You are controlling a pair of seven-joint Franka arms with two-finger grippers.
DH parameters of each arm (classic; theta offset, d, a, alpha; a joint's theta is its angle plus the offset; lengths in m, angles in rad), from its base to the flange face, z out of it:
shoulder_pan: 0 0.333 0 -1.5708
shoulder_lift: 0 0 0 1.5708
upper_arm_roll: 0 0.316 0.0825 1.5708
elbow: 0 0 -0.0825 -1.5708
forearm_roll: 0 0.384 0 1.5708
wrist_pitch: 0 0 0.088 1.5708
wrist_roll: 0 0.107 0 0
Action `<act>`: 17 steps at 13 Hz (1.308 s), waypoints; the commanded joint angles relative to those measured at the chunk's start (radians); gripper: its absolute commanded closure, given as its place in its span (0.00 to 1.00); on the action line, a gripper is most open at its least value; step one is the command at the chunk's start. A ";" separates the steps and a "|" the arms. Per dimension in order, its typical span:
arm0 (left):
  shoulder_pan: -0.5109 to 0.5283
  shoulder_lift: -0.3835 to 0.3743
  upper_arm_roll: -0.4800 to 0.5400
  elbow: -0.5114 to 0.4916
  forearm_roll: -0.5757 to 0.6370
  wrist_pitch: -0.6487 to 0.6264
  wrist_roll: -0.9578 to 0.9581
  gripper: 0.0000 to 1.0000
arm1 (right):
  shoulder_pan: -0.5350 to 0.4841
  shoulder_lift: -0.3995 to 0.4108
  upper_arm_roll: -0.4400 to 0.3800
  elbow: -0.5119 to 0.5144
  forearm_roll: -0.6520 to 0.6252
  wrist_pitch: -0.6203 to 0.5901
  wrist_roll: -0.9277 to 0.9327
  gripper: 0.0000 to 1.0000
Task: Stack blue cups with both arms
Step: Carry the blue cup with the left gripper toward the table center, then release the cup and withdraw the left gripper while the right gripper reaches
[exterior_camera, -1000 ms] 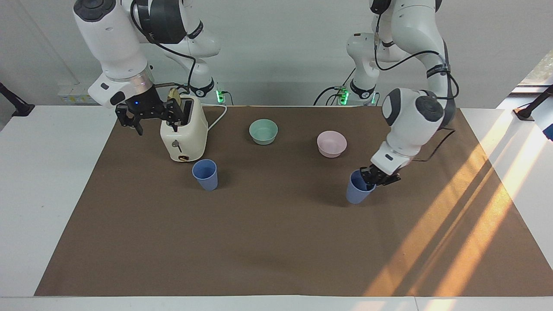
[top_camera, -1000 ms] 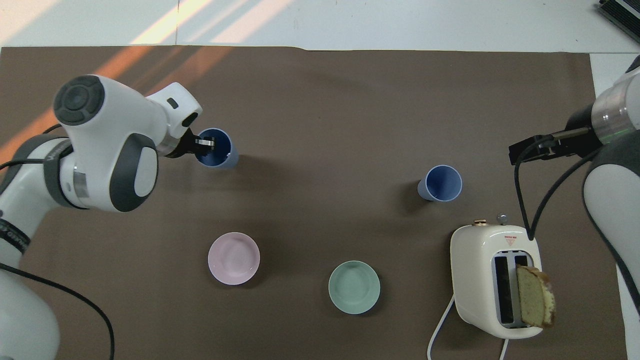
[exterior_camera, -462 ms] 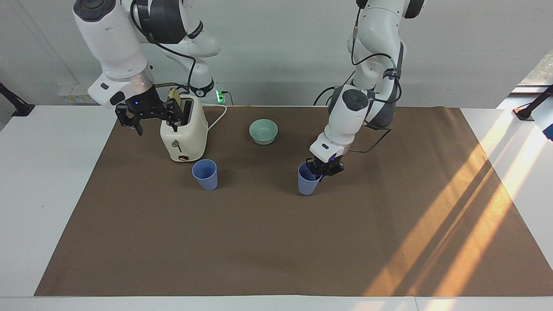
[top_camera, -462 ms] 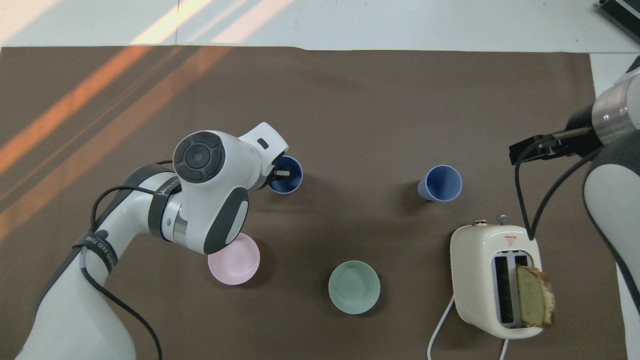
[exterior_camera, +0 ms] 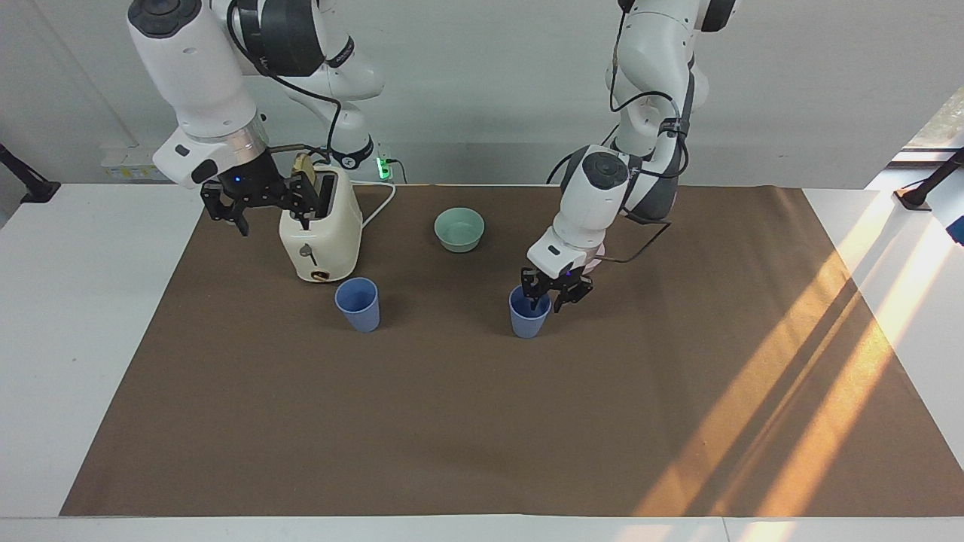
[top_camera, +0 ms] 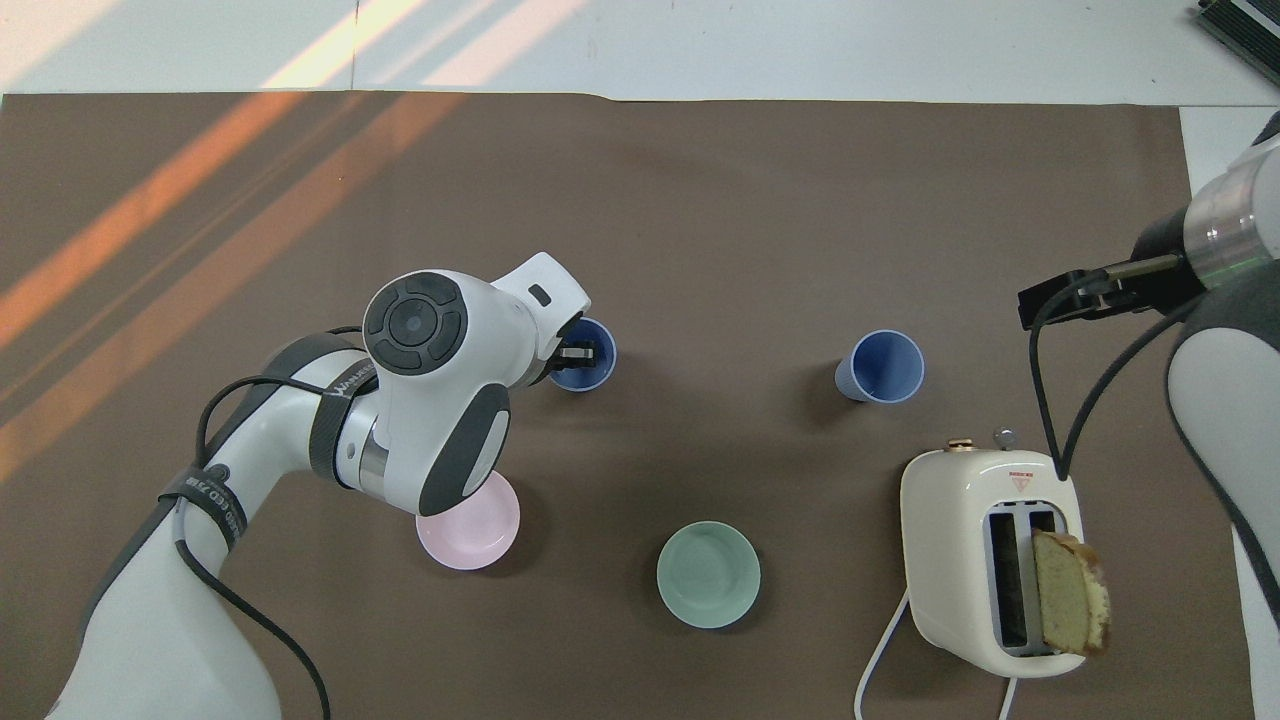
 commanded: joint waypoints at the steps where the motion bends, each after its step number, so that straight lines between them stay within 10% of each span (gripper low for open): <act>1: -0.005 -0.028 0.022 -0.003 0.002 -0.004 0.006 0.01 | -0.011 -0.015 0.008 -0.025 0.001 0.018 0.006 0.00; 10: 0.299 -0.287 0.038 0.036 0.123 -0.340 0.344 0.00 | 0.022 -0.010 0.016 -0.389 0.021 0.325 0.007 0.00; 17: 0.459 -0.277 0.040 0.325 0.141 -0.655 0.533 0.00 | 0.035 0.007 0.016 -0.479 0.021 0.419 0.007 0.00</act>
